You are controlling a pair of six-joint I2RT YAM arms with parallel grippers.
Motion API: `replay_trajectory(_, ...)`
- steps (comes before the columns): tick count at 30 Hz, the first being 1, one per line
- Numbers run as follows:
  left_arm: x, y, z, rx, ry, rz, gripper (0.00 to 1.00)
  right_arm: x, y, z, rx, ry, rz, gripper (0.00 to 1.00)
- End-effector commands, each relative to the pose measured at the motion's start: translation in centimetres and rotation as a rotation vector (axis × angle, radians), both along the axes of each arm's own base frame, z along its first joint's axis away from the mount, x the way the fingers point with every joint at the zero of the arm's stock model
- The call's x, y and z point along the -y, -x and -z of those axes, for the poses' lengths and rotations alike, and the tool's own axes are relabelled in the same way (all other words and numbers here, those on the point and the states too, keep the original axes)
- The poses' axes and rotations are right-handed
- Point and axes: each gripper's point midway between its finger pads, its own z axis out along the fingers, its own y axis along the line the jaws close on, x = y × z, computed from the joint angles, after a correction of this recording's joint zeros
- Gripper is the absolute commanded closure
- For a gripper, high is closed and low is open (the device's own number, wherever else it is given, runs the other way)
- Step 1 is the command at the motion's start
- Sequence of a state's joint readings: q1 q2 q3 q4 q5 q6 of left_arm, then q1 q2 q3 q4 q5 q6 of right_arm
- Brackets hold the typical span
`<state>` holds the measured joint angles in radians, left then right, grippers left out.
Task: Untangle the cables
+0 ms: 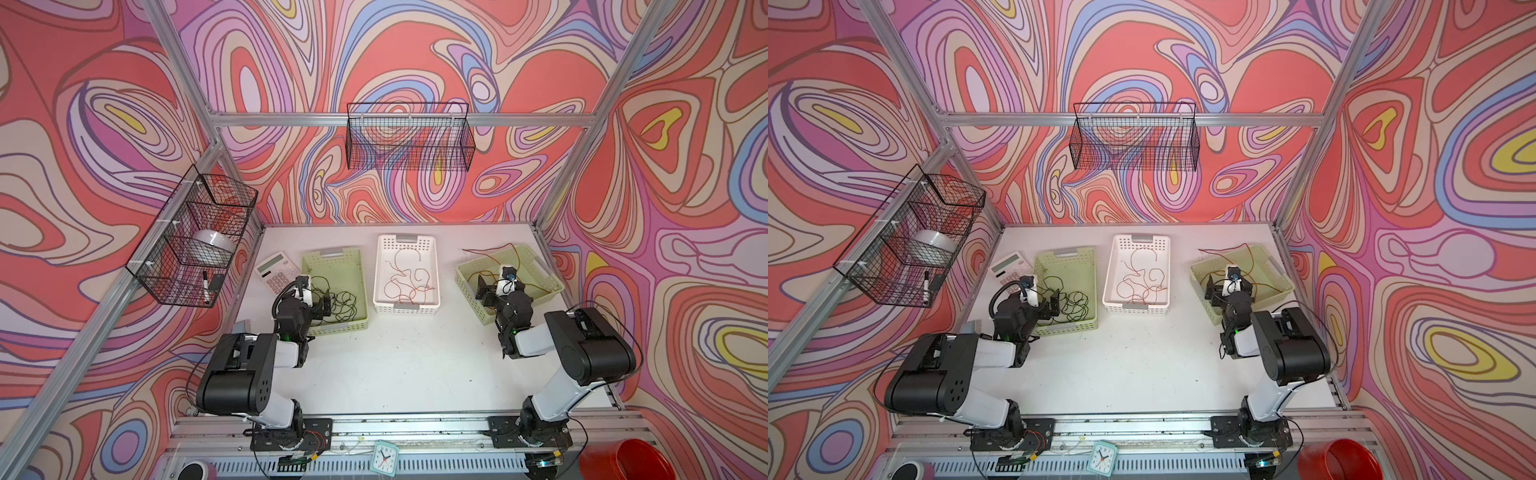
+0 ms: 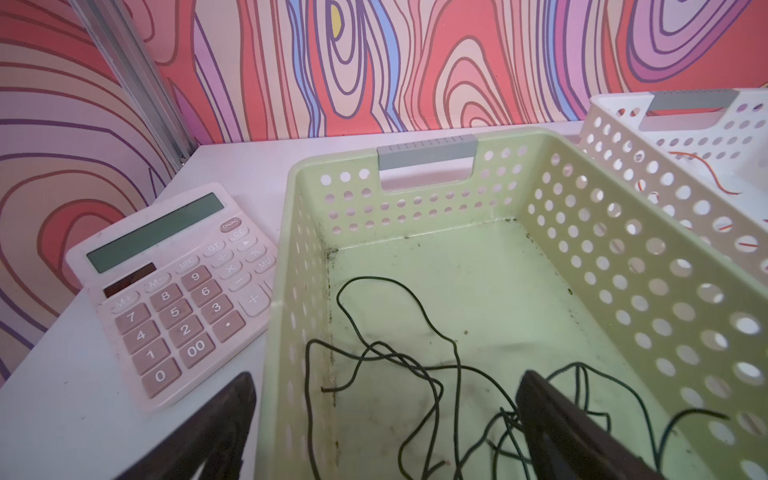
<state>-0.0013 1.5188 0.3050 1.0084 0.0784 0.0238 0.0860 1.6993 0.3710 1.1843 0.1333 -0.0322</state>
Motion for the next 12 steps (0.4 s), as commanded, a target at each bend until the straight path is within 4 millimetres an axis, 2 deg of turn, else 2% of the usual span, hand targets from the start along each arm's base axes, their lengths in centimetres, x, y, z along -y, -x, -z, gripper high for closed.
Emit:
replay_trajectory(1,0.11,-0.35,0.65,-0.029,0.001,-0.002,0.00,0.05,-0.26,1.85,-0.074,0.019,-0.005,0.02)
replay_trajectory(6,-0.36,-0.58,0.65,-0.043,0.001,-0.031,0.00,0.19,-0.52,2.00,-0.088,0.009,-0.014,0.02)
replay_trajectory(9,0.42,-0.65,0.68,-0.044,-0.004,0.017,0.00,0.23,-0.84,2.18,-0.105,-0.001,-0.023,0.02)
replay_trajectory(12,0.01,-0.80,0.95,-0.070,-0.004,-0.007,0.00,0.35,-0.75,2.07,-0.100,-0.003,-0.022,0.02)
